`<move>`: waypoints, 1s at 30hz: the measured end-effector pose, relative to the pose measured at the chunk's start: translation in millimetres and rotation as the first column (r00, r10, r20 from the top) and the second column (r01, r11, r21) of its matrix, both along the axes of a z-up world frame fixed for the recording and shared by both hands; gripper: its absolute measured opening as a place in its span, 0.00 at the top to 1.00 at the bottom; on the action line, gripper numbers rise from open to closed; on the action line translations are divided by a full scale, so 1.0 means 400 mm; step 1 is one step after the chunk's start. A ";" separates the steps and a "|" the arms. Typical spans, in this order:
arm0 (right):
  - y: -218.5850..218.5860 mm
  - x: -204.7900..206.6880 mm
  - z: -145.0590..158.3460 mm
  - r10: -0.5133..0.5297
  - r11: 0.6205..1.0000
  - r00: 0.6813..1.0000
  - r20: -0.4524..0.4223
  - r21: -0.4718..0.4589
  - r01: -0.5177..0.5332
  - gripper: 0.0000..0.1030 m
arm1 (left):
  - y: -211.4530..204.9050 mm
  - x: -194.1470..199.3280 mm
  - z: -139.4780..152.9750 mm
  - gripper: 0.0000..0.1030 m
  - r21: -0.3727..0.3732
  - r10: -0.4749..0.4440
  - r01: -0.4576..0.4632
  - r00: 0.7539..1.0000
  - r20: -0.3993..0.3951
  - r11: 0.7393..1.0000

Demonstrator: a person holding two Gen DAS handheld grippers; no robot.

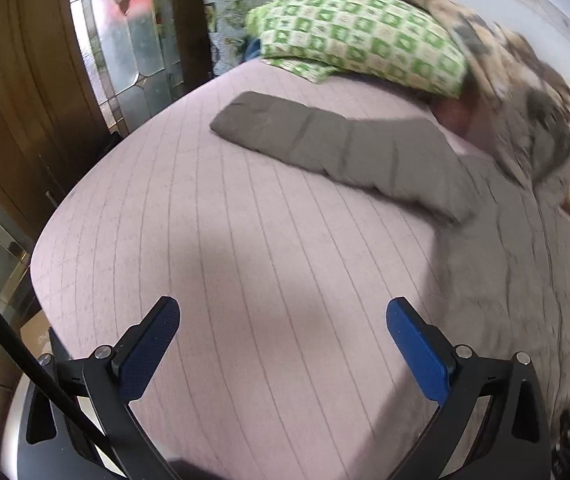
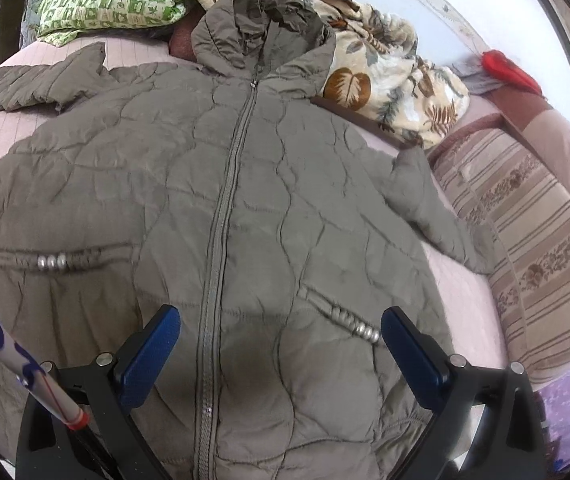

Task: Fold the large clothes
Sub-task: 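Move the left tool over the sleeve cuff nearest it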

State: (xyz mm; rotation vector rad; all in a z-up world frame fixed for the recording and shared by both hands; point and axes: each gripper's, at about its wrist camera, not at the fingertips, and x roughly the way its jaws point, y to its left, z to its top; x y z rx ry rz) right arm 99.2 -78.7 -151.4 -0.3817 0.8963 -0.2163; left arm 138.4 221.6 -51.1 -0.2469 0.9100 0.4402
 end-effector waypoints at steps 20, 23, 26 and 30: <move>0.049 0.093 -0.011 0.026 0.998 0.995 -0.091 -0.058 -0.032 0.01 | 0.308 0.392 -0.111 0.00 -0.064 0.156 -0.159 0.987 -0.048 0.985; 0.049 0.106 -0.021 0.022 0.998 0.995 -0.097 -0.053 -0.027 0.01 | 0.326 0.420 -0.133 0.00 -0.096 0.158 -0.162 0.986 -0.055 0.982; 0.047 0.117 -0.029 0.013 0.998 0.995 -0.098 -0.052 -0.018 0.01 | 0.349 0.444 -0.167 0.00 -0.156 0.156 -0.164 0.986 -0.063 0.974; 0.041 0.129 -0.037 0.007 0.999 0.995 -0.102 -0.041 -0.011 0.01 | 0.367 0.469 -0.214 0.00 -0.232 0.152 -0.164 0.986 -0.070 0.959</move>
